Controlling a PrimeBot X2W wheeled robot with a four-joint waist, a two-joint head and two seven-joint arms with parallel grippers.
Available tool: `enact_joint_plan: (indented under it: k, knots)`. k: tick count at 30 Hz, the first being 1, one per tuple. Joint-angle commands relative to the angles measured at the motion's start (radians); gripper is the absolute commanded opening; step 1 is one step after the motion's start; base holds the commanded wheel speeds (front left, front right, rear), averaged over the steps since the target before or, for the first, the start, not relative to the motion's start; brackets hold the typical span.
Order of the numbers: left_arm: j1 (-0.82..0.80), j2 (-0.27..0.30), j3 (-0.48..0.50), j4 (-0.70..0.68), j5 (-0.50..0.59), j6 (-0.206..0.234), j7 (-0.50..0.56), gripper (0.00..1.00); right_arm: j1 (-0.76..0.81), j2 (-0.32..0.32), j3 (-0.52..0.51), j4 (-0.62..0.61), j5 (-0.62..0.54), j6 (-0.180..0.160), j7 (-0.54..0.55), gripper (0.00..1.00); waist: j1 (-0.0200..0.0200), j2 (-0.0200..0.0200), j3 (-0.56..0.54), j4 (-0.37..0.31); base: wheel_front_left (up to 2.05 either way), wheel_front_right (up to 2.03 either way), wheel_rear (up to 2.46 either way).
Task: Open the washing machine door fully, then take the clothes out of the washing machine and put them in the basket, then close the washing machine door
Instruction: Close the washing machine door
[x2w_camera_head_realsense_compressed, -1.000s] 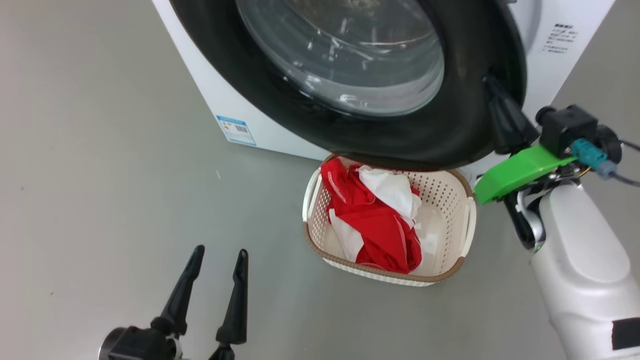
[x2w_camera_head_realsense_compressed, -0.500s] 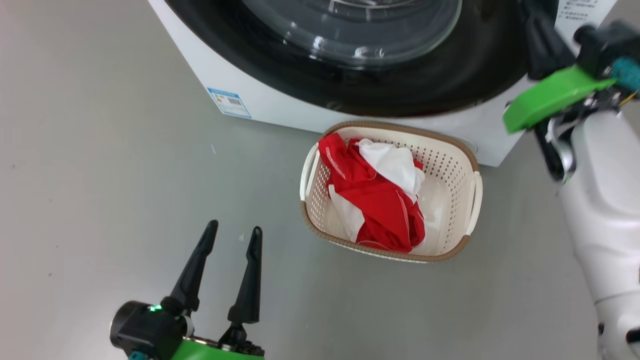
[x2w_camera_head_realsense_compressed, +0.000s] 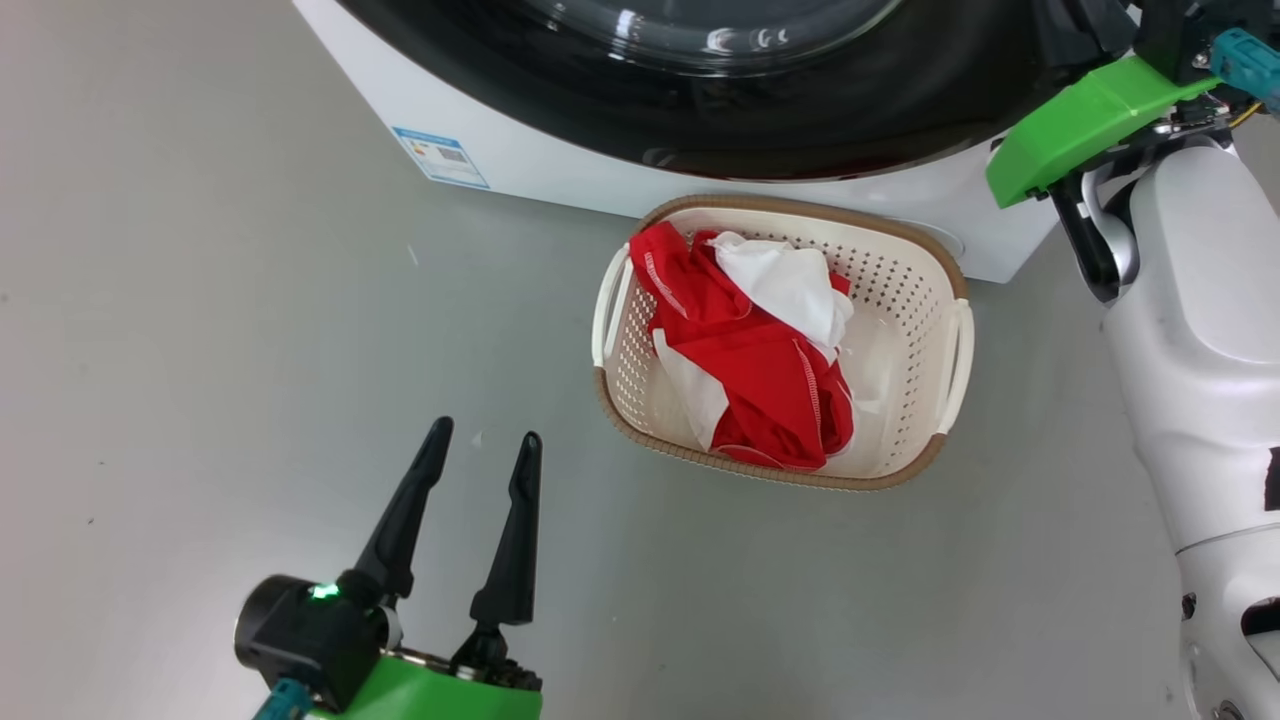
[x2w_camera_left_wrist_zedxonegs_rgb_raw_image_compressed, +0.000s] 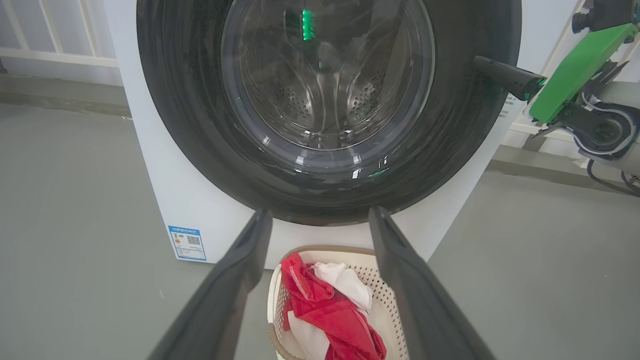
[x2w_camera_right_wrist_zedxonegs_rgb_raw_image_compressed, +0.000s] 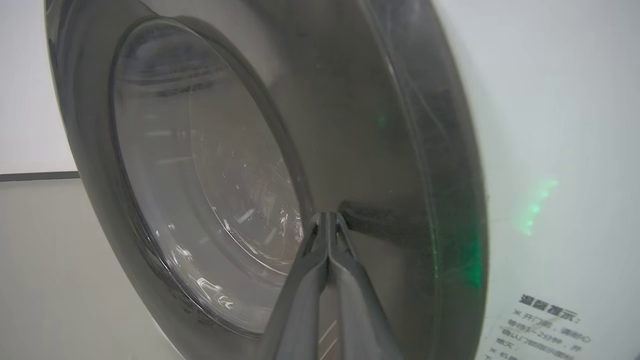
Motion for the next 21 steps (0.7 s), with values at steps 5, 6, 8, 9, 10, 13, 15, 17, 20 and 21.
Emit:
enact_joint_plan:
  k: [5,6,8,9,10,13,15,17,20,21]
  knots:
    - [-0.03,0.006,0.036,-0.012,0.026,-0.001,-0.012,1.0,-0.042,-0.005,-0.008,-0.037,0.005,-0.02,0.002,0.0,0.0,0.0,-0.01,-0.029,0.0,0.0,0.0]
    - [-0.031,0.006,0.038,-0.01,0.028,0.0,-0.012,1.0,-0.035,-0.001,0.002,-0.041,0.007,-0.02,0.002,0.0,0.0,0.0,-0.013,-0.034,0.0,0.0,0.0]
    - [-0.03,0.006,0.043,-0.004,0.031,0.003,-0.012,1.0,-0.018,0.009,0.02,-0.048,0.017,-0.02,0.002,0.0,0.0,0.0,-0.02,-0.047,0.0,0.0,0.0]
    - [-0.029,0.006,0.045,0.0,0.033,0.004,-0.012,1.0,-0.009,0.014,0.028,-0.054,0.023,-0.02,0.002,0.0,0.0,0.0,-0.023,-0.054,0.0,0.0,0.0]
    - [-0.029,0.006,0.046,0.004,0.034,0.005,-0.012,1.0,0.0,0.018,0.035,-0.061,0.027,-0.02,0.002,0.0,0.0,0.0,-0.027,-0.061,0.0,0.0,0.0]
    - [-0.032,0.005,0.055,0.011,0.03,0.007,-0.012,1.0,0.035,0.029,0.056,-0.097,0.046,-0.02,0.002,0.59,0.0,0.0,-0.04,-0.083,0.0,0.0,0.0]
    - [-0.032,0.005,0.06,0.012,0.017,0.006,-0.012,1.0,0.067,0.036,0.073,-0.123,0.062,-0.02,0.002,1.0,0.0,0.0,-0.051,-0.1,0.0,0.0,0.0]
    - [-0.032,0.004,0.069,0.013,-0.004,0.006,-0.012,1.0,0.101,0.042,0.091,-0.152,0.074,-0.02,0.002,1.0,0.0,0.0,-0.064,-0.118,0.0,0.0,0.0]
    - [-0.029,0.003,0.089,0.004,-0.044,0.016,-0.012,1.0,0.16,0.047,0.125,-0.196,0.09,-0.02,0.002,1.0,0.0,0.0,-0.083,-0.147,0.0,0.0,0.0]
    - [-0.027,0.003,0.096,0.001,-0.054,0.021,-0.012,1.0,0.18,0.048,0.137,-0.21,0.096,-0.02,0.002,1.0,0.0,0.0,-0.091,-0.156,0.0,0.0,0.0]
